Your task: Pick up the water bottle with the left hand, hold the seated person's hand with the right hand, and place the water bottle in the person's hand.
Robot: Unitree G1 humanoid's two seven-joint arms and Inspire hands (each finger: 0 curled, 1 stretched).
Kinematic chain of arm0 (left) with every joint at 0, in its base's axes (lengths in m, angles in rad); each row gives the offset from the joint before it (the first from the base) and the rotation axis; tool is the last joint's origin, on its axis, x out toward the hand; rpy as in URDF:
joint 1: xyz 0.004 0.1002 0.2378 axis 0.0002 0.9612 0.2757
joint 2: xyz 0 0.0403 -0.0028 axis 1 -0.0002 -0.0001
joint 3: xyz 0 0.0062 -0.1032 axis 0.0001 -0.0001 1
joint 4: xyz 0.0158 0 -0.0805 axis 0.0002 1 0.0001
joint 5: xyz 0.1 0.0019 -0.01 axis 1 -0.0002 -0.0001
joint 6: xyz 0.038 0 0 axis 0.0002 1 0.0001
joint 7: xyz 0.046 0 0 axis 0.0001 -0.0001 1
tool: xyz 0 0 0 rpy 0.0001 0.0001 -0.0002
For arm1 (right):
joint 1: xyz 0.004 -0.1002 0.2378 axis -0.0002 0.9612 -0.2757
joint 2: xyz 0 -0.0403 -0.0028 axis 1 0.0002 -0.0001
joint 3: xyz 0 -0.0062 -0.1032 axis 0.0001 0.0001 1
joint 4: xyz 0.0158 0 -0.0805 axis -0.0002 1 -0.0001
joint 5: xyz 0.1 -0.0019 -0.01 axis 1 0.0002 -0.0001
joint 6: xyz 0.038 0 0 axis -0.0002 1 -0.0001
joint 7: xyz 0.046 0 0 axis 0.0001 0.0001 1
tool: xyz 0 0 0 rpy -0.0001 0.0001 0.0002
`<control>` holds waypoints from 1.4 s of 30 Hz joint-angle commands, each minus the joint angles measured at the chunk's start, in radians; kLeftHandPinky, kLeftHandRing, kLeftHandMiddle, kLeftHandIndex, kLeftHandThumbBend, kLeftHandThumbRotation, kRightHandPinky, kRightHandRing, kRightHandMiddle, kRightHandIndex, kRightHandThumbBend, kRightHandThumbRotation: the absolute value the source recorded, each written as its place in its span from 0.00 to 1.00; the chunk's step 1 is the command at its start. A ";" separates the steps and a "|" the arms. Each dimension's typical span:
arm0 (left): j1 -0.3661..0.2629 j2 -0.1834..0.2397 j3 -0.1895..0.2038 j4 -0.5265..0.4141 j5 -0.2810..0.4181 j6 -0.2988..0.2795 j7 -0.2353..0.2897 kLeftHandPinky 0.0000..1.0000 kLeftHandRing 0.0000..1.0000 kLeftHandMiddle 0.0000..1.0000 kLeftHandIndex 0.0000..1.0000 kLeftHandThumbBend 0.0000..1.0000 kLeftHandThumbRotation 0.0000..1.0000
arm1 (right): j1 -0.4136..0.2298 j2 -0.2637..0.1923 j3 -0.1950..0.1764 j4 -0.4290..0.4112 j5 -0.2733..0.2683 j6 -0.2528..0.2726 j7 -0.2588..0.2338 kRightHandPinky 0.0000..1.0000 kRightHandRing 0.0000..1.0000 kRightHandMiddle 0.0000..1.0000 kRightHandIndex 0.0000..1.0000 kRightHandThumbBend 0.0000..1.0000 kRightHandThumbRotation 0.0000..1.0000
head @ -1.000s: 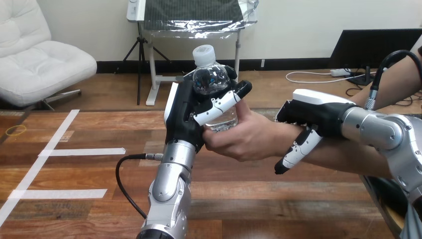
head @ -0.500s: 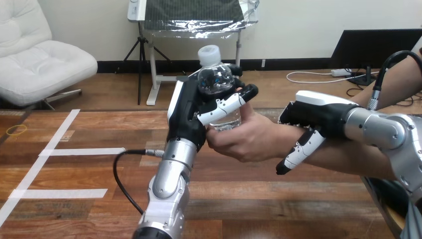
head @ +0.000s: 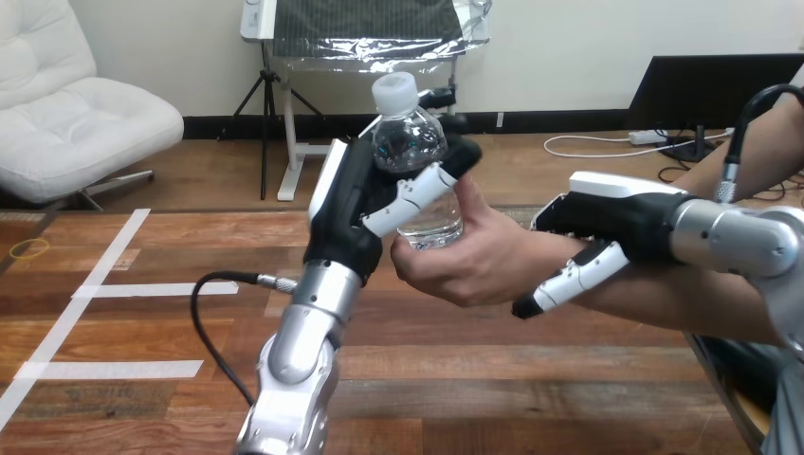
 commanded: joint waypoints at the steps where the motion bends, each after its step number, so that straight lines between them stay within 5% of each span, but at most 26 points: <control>1: 0.051 0.040 0.003 -0.189 -0.006 0.016 -0.003 0.98 0.91 0.85 0.82 0.77 0.84 | 0.041 -0.044 -0.057 -0.065 0.041 0.017 0.013 0.56 0.67 0.73 0.79 1.00 0.68; 10: 0.144 0.064 0.014 -0.377 -0.023 0.069 0.008 0.97 0.89 0.84 0.80 0.77 0.83 | 0.107 -0.070 -0.106 -0.136 0.078 0.053 0.013 0.60 0.73 0.79 0.86 1.00 0.72; 19: 0.231 0.079 0.026 -0.553 -0.043 0.138 0.017 0.98 0.88 0.84 0.77 0.65 0.86 | 0.166 -0.076 -0.165 -0.180 0.129 0.061 -0.003 0.63 0.75 0.82 0.92 1.00 0.75; 36: 0.342 0.085 0.048 -0.698 -0.098 0.182 0.017 0.99 0.88 0.82 0.75 0.67 0.83 | 0.237 -0.057 -0.252 -0.243 0.208 0.094 -0.038 0.65 0.81 0.88 0.97 1.00 0.77; 42: 0.375 0.096 0.049 -0.735 -0.110 0.200 0.008 1.00 0.89 0.83 0.76 0.71 0.83 | 0.270 -0.023 -0.294 -0.262 0.252 0.081 -0.100 0.65 0.84 0.90 0.98 1.00 0.76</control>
